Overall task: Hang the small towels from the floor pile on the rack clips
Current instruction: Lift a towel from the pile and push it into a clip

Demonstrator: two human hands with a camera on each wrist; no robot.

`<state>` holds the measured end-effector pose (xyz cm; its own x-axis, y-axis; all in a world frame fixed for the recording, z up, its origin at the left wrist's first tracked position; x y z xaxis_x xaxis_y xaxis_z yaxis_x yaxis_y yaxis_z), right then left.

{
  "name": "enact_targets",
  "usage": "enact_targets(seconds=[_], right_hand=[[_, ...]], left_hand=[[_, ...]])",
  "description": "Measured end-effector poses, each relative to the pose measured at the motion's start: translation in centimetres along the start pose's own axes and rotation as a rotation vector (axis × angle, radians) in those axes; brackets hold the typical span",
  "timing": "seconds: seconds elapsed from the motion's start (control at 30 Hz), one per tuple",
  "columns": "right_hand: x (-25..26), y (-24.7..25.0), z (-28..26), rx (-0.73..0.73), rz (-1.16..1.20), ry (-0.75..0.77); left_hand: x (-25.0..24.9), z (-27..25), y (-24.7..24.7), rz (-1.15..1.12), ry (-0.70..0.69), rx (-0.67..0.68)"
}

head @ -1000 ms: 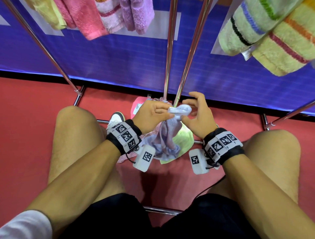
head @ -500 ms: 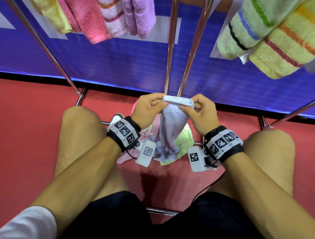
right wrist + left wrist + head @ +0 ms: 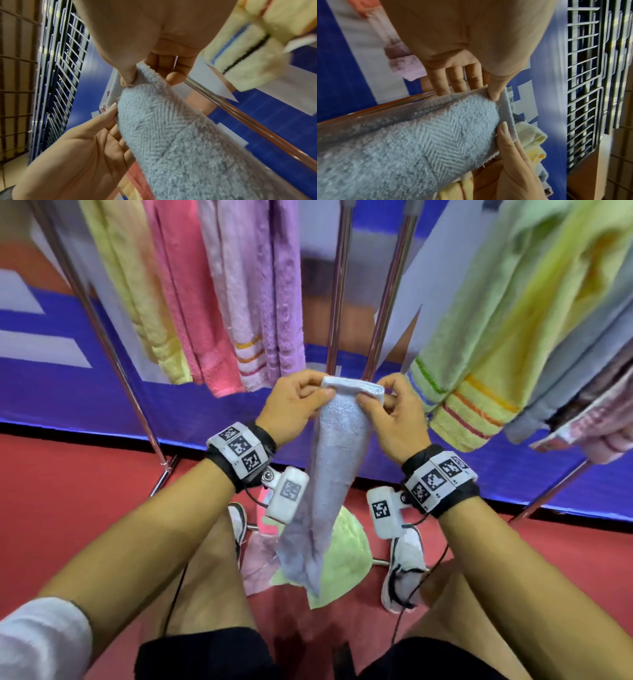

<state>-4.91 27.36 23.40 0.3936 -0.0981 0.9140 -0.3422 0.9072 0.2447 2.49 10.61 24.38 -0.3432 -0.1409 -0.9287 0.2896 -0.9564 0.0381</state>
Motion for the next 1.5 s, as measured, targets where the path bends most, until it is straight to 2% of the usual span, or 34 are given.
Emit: enact_targets(seconds=[0.17, 0.47, 0.6, 0.7, 0.77, 0.93, 1.03, 1.17, 1.33, 1.5], right_hand=[[7.3, 1.3, 2.2, -0.052, 0.026, 0.108], [23.3, 4.0, 6.9, -0.166, 0.083, 0.33], [26.1, 4.0, 8.0, -0.223, 0.147, 0.372], [25.6, 2.8, 8.2, -0.08, 0.122, 0.277], [25.4, 2.5, 8.5, 0.014, 0.075, 0.292], [26.9, 3.0, 9.4, 0.069, 0.025, 0.336], [27.8, 3.1, 10.1, 0.029, -0.007, 0.361], [28.9, 3.3, 11.3, -0.043, -0.028, 0.399], [31.0, 4.2, 12.6, -0.127, -0.065, 0.424], [31.3, 6.7, 14.3, -0.305, -0.101, 0.338]], left_hand=[[-6.9, 2.3, 0.5, -0.006, -0.109, -0.024], [-22.5, 7.3, 2.2, 0.014, -0.37, -0.019], [-25.2, 8.9, 2.7, 0.007, -0.416, -0.024], [-25.1, 9.5, 2.5, 0.013, -0.407, -0.001], [-24.9, 9.8, 2.4, 0.015, -0.395, 0.006], [-24.4, 11.0, 2.9, -0.068, -0.363, 0.002], [-23.5, 11.2, 2.8, -0.192, -0.312, -0.006], [-19.4, 9.9, 1.4, -0.254, -0.172, 0.1], [-13.6, 6.6, 0.2, -0.142, -0.017, 0.196], [-11.4, 5.8, 3.6, -0.081, 0.073, 0.158]])
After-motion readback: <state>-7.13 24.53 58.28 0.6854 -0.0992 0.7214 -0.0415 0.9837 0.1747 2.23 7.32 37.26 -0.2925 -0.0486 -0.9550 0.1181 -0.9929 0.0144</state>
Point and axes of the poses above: each hand's wrist, its own z-axis towards the middle knuckle, its own y-axis out of the back of the hand, x = y × z, the point moved 2 cm from there along z, towards the middle knuckle, and after that the axes turned 8 degrees about -y, right-handed, at the moved point
